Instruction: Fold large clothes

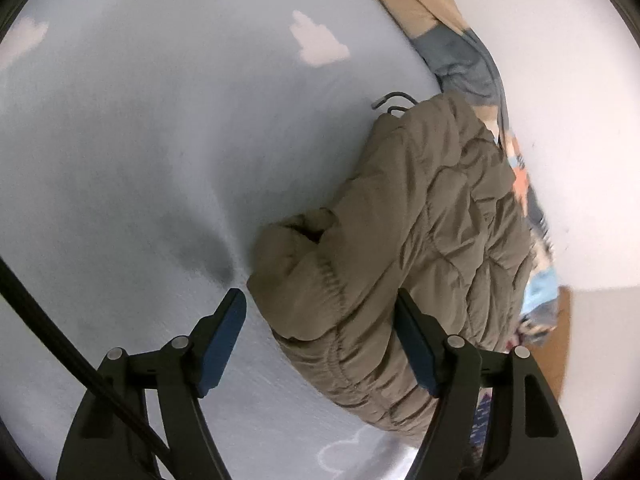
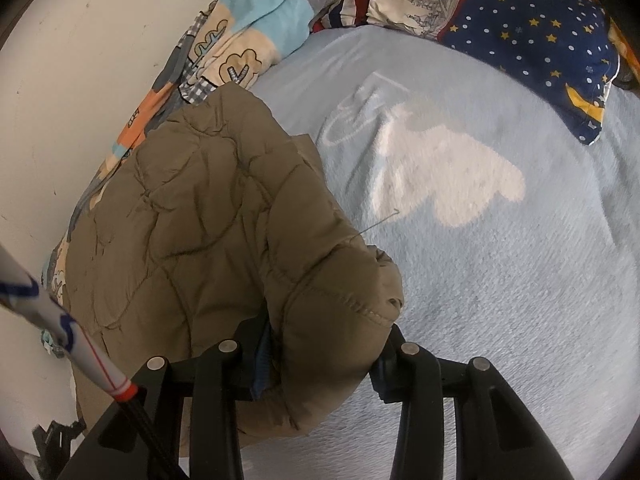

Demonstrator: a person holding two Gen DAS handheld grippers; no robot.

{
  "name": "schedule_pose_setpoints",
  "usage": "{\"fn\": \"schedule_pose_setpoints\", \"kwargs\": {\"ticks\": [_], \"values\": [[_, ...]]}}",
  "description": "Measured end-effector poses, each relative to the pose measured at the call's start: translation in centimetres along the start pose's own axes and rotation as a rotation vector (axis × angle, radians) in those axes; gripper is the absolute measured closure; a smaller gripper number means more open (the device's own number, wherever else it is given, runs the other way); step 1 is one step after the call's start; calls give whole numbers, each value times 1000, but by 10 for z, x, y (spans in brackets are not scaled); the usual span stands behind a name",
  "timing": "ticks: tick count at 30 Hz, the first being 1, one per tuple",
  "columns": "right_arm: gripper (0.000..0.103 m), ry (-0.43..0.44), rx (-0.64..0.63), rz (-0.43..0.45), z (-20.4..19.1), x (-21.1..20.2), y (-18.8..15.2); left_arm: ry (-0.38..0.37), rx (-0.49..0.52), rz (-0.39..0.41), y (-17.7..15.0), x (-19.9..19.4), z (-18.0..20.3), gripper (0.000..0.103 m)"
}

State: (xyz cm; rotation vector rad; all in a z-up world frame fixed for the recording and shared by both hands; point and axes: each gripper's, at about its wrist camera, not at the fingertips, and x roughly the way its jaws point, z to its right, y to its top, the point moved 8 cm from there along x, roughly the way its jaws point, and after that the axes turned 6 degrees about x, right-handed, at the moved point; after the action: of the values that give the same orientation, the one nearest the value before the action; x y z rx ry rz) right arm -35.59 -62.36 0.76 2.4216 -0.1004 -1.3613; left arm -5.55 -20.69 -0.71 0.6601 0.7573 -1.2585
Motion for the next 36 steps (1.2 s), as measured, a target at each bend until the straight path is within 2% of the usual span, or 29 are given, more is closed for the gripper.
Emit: {"fn": "schedule_pose_setpoints", "kwargs": {"ticks": [2,6,8,9,11,13,21,27,31,36], "values": [[60,-1,-2,0,1,0,0,0,16,16,4,7,1,30],[60,1,-5,-1,1,0,0,18,114,73,17,18,13,29],[60,2,-7,0,1,0,-1,51,186,101,17,18,24,43],[60,1,-9,2,1,1,-1,83,233,115,17,17,30,46],[60,-4,-19,8,-1,0,-1,139,340,147,17,13,46,61],[61,-9,-30,14,-2,0,-1,202,441,177,15,9,60,65],[68,-56,-140,63,-16,-10,1,365,659,239,8,-1,87,67],[72,-85,-234,119,-28,-23,3,386,715,266,6,-12,93,68],[75,-109,-299,162,-36,-31,3,413,784,312,-1,-25,105,70],[76,-121,-355,214,-46,-45,4,393,811,344,-4,-39,118,70]]}}
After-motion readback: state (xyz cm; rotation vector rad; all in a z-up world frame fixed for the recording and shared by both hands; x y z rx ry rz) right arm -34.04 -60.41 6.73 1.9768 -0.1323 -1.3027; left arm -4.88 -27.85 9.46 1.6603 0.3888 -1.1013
